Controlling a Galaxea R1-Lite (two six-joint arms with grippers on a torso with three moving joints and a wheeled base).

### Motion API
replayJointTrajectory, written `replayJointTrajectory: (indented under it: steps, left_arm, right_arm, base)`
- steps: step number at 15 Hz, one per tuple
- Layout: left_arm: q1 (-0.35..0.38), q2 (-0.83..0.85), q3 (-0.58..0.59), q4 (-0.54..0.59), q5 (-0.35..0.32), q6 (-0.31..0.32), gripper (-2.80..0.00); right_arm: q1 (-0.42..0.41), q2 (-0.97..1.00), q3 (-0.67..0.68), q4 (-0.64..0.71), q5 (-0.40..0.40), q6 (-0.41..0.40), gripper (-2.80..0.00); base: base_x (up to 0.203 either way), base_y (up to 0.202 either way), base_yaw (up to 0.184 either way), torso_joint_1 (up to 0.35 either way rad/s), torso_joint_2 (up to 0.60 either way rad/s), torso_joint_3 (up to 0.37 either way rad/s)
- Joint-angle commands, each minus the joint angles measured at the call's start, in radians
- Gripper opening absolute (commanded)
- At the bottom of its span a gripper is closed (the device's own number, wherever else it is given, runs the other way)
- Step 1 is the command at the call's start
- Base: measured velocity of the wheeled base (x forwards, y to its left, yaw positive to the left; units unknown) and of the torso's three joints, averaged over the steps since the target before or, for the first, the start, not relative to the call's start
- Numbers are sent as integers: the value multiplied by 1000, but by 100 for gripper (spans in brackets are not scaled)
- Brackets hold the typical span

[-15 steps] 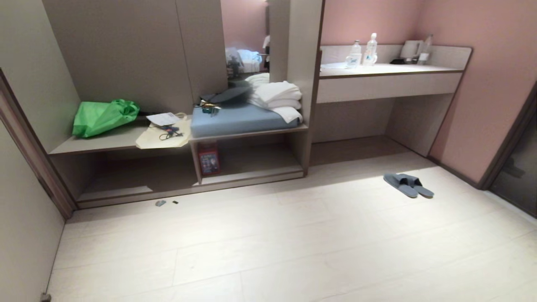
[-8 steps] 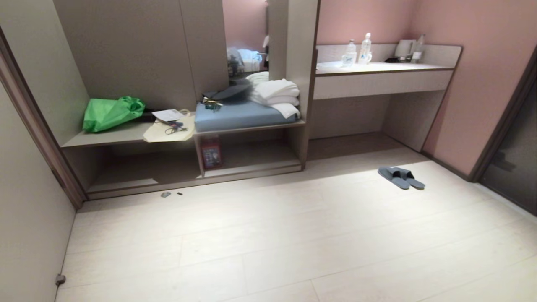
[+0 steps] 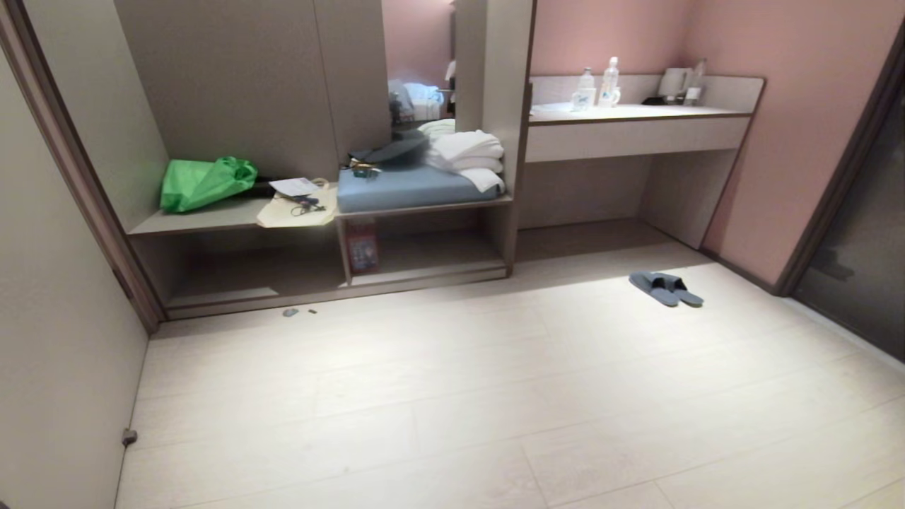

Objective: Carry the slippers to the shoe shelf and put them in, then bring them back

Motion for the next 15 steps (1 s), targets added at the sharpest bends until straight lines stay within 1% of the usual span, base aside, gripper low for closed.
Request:
replayJointTrajectory:
  steps: [1, 6, 7, 15]
  left_arm:
    - [0, -1, 0, 0, 1, 0, -280]
    - [0, -1, 0, 0, 1, 0, -280]
    - [0, -1, 0, 1, 1, 0, -280]
    - [0, -1, 0, 1, 1, 0, -280]
  right_arm:
    - [-2, 0, 2, 1, 0, 1, -280]
    - [-2, -2, 2, 1, 0, 1, -280]
    - [-2, -1, 2, 1, 0, 0, -280]
    - [-2, 0, 2, 1, 0, 2, -280]
  base:
    - [-212, 0, 4, -5, 4, 4]
    - [-192, 0, 1, 2, 2, 2]
    - [-117, 0, 5, -3, 1, 2]
    - [0, 0, 0, 0, 0, 0]
